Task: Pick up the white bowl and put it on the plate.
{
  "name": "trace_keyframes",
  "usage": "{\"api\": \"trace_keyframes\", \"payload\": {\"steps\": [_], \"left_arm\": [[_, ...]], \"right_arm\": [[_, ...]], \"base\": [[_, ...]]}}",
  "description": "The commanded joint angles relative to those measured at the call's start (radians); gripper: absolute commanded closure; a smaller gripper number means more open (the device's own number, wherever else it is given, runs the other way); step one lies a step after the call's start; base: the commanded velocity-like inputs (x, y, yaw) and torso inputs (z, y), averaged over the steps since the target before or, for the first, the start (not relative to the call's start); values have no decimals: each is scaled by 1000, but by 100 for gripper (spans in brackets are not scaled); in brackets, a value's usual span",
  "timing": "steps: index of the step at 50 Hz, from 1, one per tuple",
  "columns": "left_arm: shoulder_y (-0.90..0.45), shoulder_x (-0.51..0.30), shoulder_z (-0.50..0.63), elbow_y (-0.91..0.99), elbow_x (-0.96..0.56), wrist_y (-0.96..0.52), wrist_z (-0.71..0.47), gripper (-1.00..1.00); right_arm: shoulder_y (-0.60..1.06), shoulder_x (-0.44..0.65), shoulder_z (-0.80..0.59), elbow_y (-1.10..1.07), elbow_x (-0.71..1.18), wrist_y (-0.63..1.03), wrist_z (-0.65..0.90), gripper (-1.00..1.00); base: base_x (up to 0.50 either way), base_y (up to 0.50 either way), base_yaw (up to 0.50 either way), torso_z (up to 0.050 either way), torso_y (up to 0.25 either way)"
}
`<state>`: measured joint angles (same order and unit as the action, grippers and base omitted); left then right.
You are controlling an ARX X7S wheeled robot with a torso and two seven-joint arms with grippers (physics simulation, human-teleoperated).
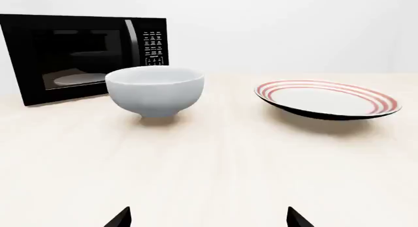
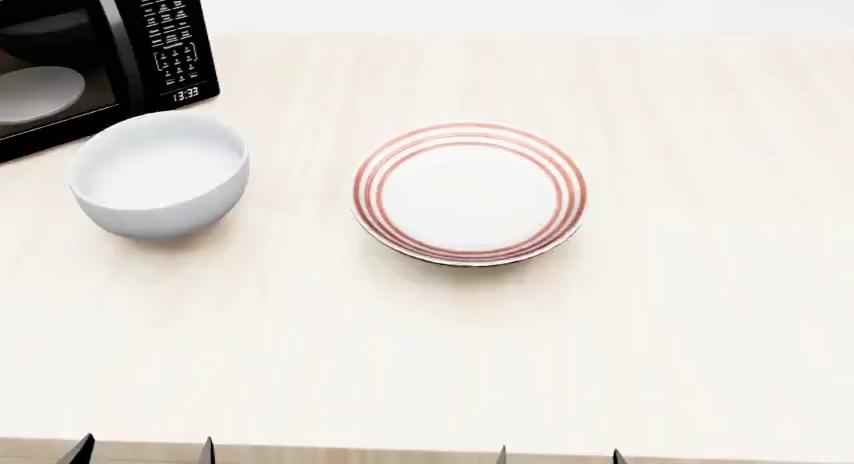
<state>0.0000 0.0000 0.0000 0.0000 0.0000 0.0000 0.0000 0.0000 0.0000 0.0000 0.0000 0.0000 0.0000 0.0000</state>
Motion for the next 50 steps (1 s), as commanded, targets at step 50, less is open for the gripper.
{"api": "trace_keyframes", "payload": {"steps": [50], "left_arm": [[85, -126, 96, 435, -78, -98, -138, -100]], "right_arm": [[-62, 113, -116, -559, 34, 281, 194, -100]], "base": [[0, 0, 0, 0, 0]]}}
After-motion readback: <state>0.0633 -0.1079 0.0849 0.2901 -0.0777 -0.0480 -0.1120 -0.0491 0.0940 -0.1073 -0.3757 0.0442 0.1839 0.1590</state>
